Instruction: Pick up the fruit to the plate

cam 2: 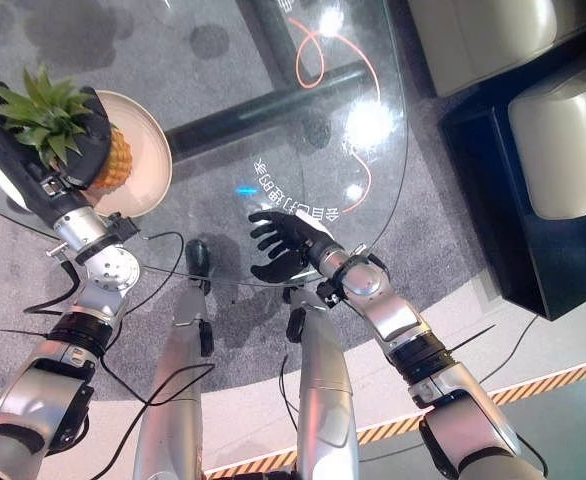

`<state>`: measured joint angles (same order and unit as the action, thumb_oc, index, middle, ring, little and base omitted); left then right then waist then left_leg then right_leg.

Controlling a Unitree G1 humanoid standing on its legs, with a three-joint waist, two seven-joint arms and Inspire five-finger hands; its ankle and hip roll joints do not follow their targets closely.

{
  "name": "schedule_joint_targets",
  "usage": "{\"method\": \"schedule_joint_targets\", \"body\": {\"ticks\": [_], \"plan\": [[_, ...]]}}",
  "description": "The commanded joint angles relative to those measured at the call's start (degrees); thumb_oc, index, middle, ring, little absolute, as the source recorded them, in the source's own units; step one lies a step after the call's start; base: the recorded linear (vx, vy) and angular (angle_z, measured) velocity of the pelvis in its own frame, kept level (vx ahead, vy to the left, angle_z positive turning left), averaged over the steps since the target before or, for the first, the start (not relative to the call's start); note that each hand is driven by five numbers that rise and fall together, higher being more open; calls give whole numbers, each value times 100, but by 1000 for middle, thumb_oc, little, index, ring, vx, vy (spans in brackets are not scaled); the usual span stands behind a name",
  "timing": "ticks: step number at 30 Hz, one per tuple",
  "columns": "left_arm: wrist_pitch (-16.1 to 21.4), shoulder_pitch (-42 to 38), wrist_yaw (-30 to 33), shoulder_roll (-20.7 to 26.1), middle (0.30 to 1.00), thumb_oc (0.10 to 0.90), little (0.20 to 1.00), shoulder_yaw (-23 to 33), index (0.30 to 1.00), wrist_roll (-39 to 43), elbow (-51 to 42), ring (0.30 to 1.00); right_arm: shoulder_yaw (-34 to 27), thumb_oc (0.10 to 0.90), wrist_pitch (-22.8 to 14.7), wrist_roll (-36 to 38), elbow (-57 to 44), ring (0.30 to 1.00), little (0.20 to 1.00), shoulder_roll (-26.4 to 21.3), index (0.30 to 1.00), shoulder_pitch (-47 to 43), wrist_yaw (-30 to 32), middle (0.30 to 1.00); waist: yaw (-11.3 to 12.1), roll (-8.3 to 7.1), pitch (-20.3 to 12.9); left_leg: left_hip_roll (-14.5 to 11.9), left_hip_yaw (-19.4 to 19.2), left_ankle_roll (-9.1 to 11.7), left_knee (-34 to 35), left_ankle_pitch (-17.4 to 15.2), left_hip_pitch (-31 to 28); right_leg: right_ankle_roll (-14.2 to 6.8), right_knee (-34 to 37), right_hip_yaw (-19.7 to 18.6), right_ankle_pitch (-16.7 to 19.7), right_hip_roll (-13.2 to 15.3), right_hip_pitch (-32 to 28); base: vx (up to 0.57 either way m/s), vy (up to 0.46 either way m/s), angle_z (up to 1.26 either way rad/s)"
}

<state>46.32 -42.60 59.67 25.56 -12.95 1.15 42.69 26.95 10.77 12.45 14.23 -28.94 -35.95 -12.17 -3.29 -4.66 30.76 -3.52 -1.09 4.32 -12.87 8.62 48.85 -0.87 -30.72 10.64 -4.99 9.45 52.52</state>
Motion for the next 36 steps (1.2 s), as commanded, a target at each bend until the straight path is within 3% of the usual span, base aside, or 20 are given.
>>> {"method": "schedule_joint_targets", "body": {"ticks": [1, 15, 21, 36], "plan": [[270, -15, 102, 106, 900, 800, 900, 228, 900, -60, -107, 900, 280, 800, -97, -14, -356, 900, 900, 188, 900, 427, -36, 900, 103, 13, -96, 272, -118, -103, -597, -499, -96, -197, 1038, -115, 706, -262, -540, 11, -32, 0], [311, 594, -133, 142, 900, 800, 900, 419, 900, 47, -471, 900, 108, 800, -39, -29, -610, 900, 900, 147, 900, 790, -45, 900, 203, 115, -96, 286, -133, -154, -533, -560, -486, -196, 1130, -77, 638, -194, -951, 1, -3, 0], [542, 790, -323, 138, 900, 800, 900, 508, 900, 201, -681, 900, 83, 800, 4, 4, -698, 900, 900, 87, 900, 887, -28, 900, 223, 152, -96, 286, -149, -177, -562, -588, -560, -195, 1123, -112, 628, -181, -1027, 0, 0, 0], [648, 1346, -456, 167, 900, 800, 900, 737, 900, -761, -1822, 900, -155, 800, 142, -18, -1119, 900, 900, -34, 900, 1255, -84, 900, 300, 283, -96, 308, -200, -260, -515, -643, -777, -207, 1194, -188, 643, -143, -1231, 0, 0, 0]]}}
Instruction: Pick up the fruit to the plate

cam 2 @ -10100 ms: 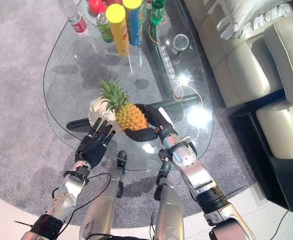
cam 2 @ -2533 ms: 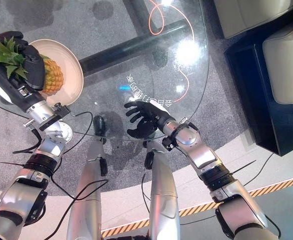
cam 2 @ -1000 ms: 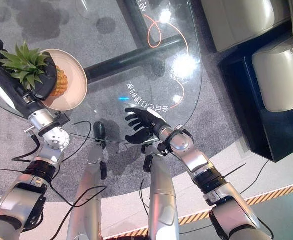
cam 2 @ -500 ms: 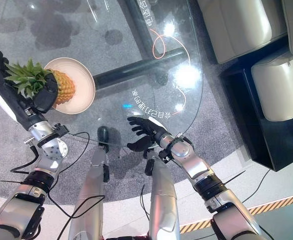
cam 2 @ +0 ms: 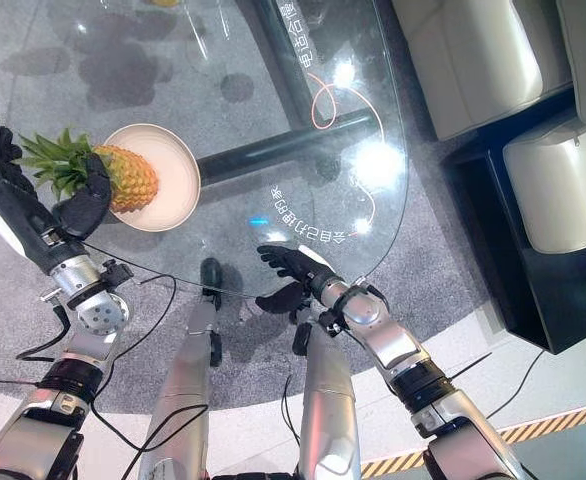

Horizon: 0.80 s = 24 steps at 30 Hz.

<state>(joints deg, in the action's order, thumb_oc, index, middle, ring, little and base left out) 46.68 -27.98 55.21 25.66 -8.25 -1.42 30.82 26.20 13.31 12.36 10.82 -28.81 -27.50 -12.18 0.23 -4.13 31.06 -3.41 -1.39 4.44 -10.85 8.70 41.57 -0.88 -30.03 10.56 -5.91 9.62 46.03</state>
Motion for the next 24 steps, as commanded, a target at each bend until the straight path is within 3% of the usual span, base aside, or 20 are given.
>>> {"method": "schedule_joint_targets", "body": {"ticks": [1, 8, 16, 24], "plan": [[608, -61, -37, 186, 900, 800, 900, 289, 900, -540, -787, 900, -100, 800, -110, -1, -804, 900, 900, -66, 900, 444, -88, 900, -47, 242, -126, 298, -168, -280, -721, -657, -63, -206, 1109, -189, 734, -163, -582, 0, 0, 0], [552, 206, -213, 278, 900, 800, 900, 353, 900, -746, -1561, 900, -172, 800, -127, -57, -940, 900, 900, -101, 900, 645, -80, 900, -28, 300, -126, 296, -173, -310, -711, -670, -133, -189, 1114, -223, 722, -168, -641, -6, -13, -4], [141, 360, -251, 415, 900, 800, 900, 360, 900, -1137, -2085, 900, -225, 800, -152, -65, -993, 900, 900, -141, 900, 764, -109, 900, -17, 330, -126, 282, -180, -319, -686, -671, -244, -174, 1117, -228, 699, -182, -748, -5, -7, -2], [33, 537, -621, 421, 900, 800, 900, 348, 900, -599, -2170, 900, -210, 800, -237, -79, -935, 900, 900, -122, 900, 848, -144, 900, -19, 325, -126, 257, -166, -293, -591, -653, -471, -163, 1205, -238, 684, -209, -975, -14, -23, -1]]}}
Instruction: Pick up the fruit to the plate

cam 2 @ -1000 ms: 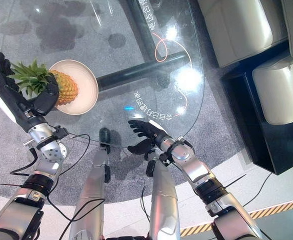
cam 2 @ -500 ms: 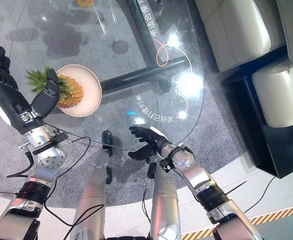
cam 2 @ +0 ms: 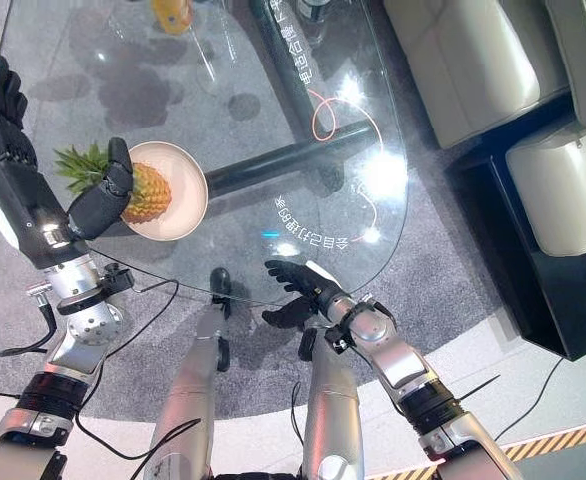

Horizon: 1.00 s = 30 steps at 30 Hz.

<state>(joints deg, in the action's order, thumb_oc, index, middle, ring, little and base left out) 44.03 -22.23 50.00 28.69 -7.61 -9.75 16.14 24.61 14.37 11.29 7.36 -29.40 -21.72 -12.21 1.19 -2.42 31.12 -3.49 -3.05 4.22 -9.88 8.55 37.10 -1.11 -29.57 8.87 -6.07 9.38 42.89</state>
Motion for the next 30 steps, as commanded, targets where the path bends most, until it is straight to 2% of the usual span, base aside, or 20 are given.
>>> {"method": "schedule_joint_targets", "body": {"ticks": [1, 11, 16, 21, 25, 30], "plan": [[266, 5, -150, 88, 900, 800, 900, 272, 900, 273, -702, 900, -53, 800, -364, 9, -573, 900, 900, -48, 900, 298, -150, 900, -113, 155, -132, 266, 7, -268, -661, -634, -76, -144, 1183, -68, 702, -187, -707, -25, -51, -3], [7, 395, -869, -131, 900, 800, 900, 120, 900, 1184, -567, 900, -4, 800, -503, -90, -231, 900, 900, 56, 900, 438, -356, 900, -29, 85, -132, 238, 102, -212, -192, -541, -893, -181, 1638, 28, 757, -199, -1526, -29, -72, -1], [-137, 840, -1602, -323, 900, 800, 900, -8, 900, 1748, -490, 900, -113, 800, -597, -202, 17, 900, 900, 75, 900, 767, -542, 900, 54, 38, -132, 196, 172, -169, 186, -514, -1631, -190, 1993, 134, 778, -214, -2280, -30, -98, -1], [-260, 1168, -2050, -434, 900, 800, 900, -159, 900, 2076, -318, 900, -214, 800, -742, -177, 274, 900, 900, 58, 900, 1074, -591, 900, 117, 35, -171, 148, 249, -110, 458, -482, -2248, -161, 2250, 255, 747, -249, -2972, -6, -86, 6], [-452, 1558, -2612, -590, 900, 800, 900, -207, 900, 2564, 59, 900, -313, 800, -873, -172, 596, 900, 900, 222, 900, 1514, -620, 900, 155, 14, -619, 93, 318, -53, 771, -427, -2664, -144, 2488, 384, 708, -279, -3457, 51, -81, 7], [-719, 2007, -3059, -755, 900, 800, 900, -236, 900, 2676, 576, 900, -322, 800, -833, -416, 960, 900, 900, 486, 900, 1863, -668, 900, 199, -25, -1041, 18, 343, -8, 988, -369, -2994, -127, 2646, 494, 689, -299, -3858, 60, -76, 9]]}}
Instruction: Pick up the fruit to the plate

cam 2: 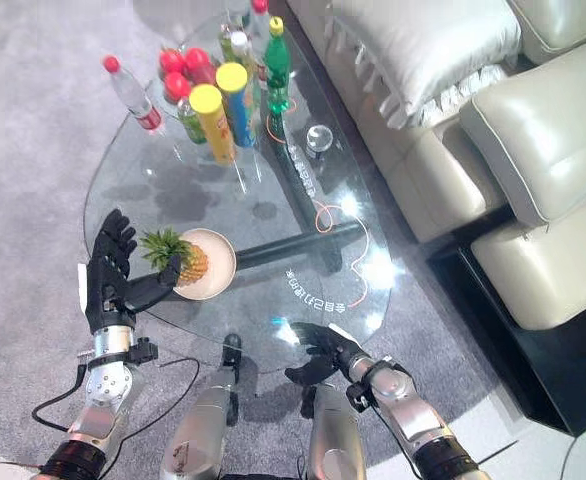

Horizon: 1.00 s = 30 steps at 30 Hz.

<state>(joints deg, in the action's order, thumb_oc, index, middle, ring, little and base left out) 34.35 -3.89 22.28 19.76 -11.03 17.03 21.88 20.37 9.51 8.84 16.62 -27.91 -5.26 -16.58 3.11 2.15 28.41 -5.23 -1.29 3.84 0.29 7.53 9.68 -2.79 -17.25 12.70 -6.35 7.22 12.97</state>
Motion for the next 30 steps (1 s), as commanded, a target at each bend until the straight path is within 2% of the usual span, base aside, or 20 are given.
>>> {"method": "schedule_joint_targets", "body": {"ticks": [1, 4, 8, 10, 11, 13, 20, 21, 24, 26, 28, 29, 30], "plan": [[219, 232, -312, 118, 900, 800, 900, 102, 900, -42, 73, 900, 101, 800, -327, -222, 93, 900, 900, 367, 900, 255, -254, 900, 15, -486, -821, 180, 168, 34, -4, -262, -295, 43, 1434, 123, 715, -82, -917, 66, -56, 17], [71, 537, -503, 14, 900, 800, 900, 118, 900, -196, 427, 900, 78, 800, -313, -322, 460, 900, 900, 484, 900, 441, -311, 900, 56, -504, -1096, 121, 178, 58, 144, -230, -533, 52, 1573, 183, 727, -77, -1189, 81, -51, 11], [-66, 666, -758, -21, 900, 800, 900, 45, 900, -339, 771, 900, 2, 800, -373, -411, 919, 900, 900, 604, 900, 489, -259, 900, 101, -485, -1306, 84, 177, 76, 243, -217, -694, 44, 1689, 239, 755, -65, -1364, 49, -23, 12], [-289, 703, -927, -74, 900, 800, 900, -27, 900, -404, 990, 900, -25, 800, -366, -441, 1163, 900, 900, 663, 900, 484, -162, 900, 121, -469, -1420, 74, 181, 81, 323, -194, -770, 35, 1765, 266, 777, -60, -1450, 39, -20, 7], [-281, 702, -932, -75, 900, 800, 900, -55, 900, -424, 1046, 900, -26, 800, -381, -439, 1219, 900, 900, 674, 900, 482, -146, 900, 122, -464, -1440, 69, 178, 82, 341, -190, -789, 30, 1777, 272, 781, -57, -1466, 56, -25, 5], [-439, 697, -1077, -113, 900, 800, 900, -197, 900, -451, 1514, 900, -53, 800, -446, -417, 1728, 900, 900, 760, 900, 432, 20, 900, 132, -416, -1655, 34, 138, 98, 427, -183, -920, -3, 1865, 317, 813, -38, -1593, 91, -18, 5], [-849, 664, -1221, -298, 900, 800, 900, -175, 900, -205, 2361, 900, -84, 800, -593, -502, 2510, 900, 900, 905, 900, 380, 157, 900, 140, -359, -1885, 13, 95, 101, 471, -204, -1029, -44, 1969, 350, 851, 5, -1729, 36, -3, 5], [-1050, 632, -1452, -404, 900, 800, 900, -111, 900, 17, 2796, 900, -88, 800, -712, -524, 2876, 900, 900, 974, 900, 336, 161, 900, 148, -340, -1942, 17, 93, 94, 471, -220, -1048, -46, 1985, 353, 844, 11, -1769, 43, -11, 3], [-1514, 597, -1743, -546, 900, 800, 900, -36, 900, 339, 3325, 900, -80, 800, -700, -512, 3221, 900, 900, 1073, 900, 268, 175, 900, 146, -329, -2003, 20, 97, 77, 471, -239, -1078, -45, 1966, 357, 810, 18, -1803, 35, -11, 2], [-1850, 592, -2149, -638, 900, 800, 900, 39, 900, 557, 3900, 900, -102, 800, -789, -463, 3676, 900, 900, 1159, 900, 207, 184, 900, 145, -330, -2069, 34, 91, 56, 471, -273, -1132, -46, 1958, 354, 787, 18, -1849, 49, -15, 0], [-2449, 565, -2316, -718, 900, 800, 900, 93, 900, 508, 4428, 900, -153, 800, -806, -380, 4063, 900, 900, 1245, 900, 157, 191, 900, 135, -332, -2125, 42, 79, 32, 471, -304, -1181, -46, 1953, 340, 769, 19, -1885, 50, -11, 0], [-2614, 543, -2367, -753, 900, 800, 900, 117, 900, 483, 4671, 900, -167, 800, -792, -341, 4198, 900, 900, 1287, 900, 140, 188, 900, 123, -334, -2155, 40, 65, 24, 471, -311, -1198, -50, 1953, 329, 769, 20, -1895, 53, -5, 1], [-2969, 498, -2429, -782, 900, 800, 900, 150, 900, 473, 4929, 900, -180, 800, -751, -260, 4352, 900, 900, 1340, 900, 116, 173, 900, 106, -335, -2199, 33, 48, 17, 471, -323, -1217, -56, 1957, 313, 767, 19, -1909, 54, -1, 2]]}}
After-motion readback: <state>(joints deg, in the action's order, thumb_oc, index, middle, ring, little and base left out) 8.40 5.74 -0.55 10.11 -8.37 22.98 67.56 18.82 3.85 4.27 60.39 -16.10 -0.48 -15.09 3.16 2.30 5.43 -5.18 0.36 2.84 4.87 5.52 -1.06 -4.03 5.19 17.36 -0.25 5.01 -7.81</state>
